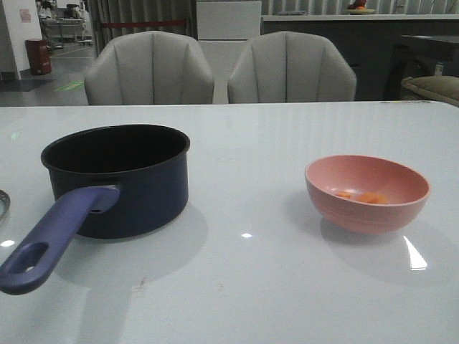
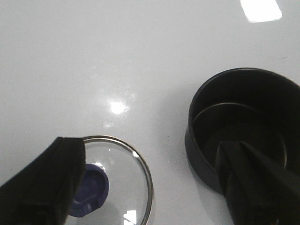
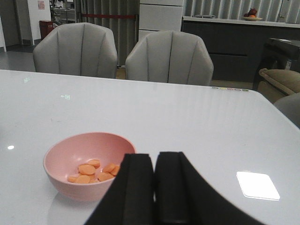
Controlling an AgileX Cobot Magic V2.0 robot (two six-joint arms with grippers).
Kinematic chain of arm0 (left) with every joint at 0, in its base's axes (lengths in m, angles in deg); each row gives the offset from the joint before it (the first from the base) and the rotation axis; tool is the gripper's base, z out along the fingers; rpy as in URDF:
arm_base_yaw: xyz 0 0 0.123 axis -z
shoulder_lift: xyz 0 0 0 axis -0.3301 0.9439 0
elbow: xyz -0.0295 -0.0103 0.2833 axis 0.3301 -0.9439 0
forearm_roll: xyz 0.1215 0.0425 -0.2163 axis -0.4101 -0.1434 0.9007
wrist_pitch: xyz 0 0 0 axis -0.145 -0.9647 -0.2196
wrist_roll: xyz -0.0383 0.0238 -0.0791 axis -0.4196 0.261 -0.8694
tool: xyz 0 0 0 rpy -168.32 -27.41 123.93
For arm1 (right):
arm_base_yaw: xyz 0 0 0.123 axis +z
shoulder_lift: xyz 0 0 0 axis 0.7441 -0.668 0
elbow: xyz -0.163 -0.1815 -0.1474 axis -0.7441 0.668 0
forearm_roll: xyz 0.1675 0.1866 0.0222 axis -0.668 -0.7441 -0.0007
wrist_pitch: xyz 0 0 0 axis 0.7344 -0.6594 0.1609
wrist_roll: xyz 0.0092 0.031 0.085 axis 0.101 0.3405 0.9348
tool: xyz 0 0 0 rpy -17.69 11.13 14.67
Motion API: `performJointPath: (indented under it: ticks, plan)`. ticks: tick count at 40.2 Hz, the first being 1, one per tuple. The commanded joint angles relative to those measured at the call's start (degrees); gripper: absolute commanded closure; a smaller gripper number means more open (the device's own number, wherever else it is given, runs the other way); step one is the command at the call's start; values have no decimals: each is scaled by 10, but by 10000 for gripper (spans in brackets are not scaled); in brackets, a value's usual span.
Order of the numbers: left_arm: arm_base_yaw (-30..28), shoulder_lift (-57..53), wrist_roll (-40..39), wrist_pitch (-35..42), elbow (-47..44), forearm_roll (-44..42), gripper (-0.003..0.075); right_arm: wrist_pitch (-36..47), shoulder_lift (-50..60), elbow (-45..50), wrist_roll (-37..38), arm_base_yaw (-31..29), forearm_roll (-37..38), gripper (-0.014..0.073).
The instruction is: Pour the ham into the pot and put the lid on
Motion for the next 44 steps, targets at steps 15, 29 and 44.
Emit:
performJointPath:
  ticks: [15, 29, 44]
  plan:
    - [73, -317, 0, 159, -163, 38, 138, 46, 11, -3, -1, -2, 5, 444]
    - [98, -535, 0, 130, -288, 38, 138, 46, 11, -3, -1, -2, 5, 444]
    - [162, -557, 0, 125, -321, 38, 138, 77, 11, -3, 16, -2, -12, 444]
